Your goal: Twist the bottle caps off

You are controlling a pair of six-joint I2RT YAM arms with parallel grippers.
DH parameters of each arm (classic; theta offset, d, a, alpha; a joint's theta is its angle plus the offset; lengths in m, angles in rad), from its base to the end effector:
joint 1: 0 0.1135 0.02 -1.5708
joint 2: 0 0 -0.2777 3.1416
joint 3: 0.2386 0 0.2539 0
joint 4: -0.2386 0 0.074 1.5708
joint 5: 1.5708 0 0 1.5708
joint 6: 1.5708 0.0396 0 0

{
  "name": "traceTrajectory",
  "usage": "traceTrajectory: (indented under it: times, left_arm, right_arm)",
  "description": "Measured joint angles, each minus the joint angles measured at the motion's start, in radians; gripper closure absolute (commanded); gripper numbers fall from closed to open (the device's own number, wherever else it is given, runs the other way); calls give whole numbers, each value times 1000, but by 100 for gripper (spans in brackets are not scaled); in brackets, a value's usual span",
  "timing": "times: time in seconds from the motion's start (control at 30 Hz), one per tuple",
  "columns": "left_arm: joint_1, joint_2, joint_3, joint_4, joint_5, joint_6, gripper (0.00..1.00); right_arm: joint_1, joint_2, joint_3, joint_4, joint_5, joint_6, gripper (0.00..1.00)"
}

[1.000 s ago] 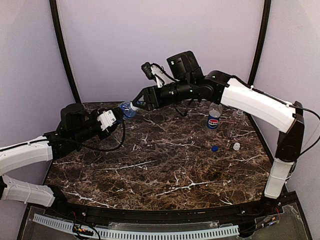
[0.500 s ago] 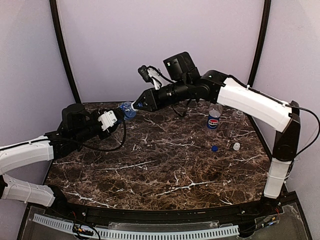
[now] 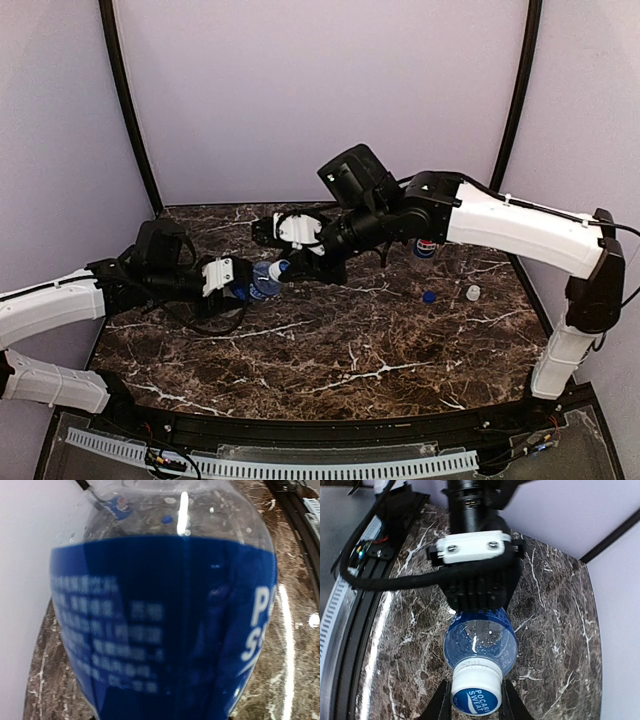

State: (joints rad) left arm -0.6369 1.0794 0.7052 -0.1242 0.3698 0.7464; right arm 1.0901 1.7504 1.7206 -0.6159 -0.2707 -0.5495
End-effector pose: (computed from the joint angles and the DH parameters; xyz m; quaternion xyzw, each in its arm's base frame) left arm 0.1828 -0.1530 0.2710 0.6113 0.5909 -0.1303 0.5101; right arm 0.1791 0.3663 0.3719 -0.6893 0.5611 0.2344 0.3939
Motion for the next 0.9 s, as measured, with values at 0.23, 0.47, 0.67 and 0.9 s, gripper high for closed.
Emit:
traceTrajectory:
  times: [0.23,0.47,0.67,0.9]
  left_arm:
    - [-3,0,14,-185,128,10,71]
    - [-8,0,14,-274,132,17,71]
    - [-8,0,14,-268,122,17,71]
    - [-19,-8,19,-211,165,-6,71]
  right_arm:
    - [99,-21,-63,-19,114,-415,100]
    - [168,-32,-138,45,280,-683,100]
    - [176,-98,-293,215,331,-821,76]
    - [179,-109,-337,348,351,-839,33]
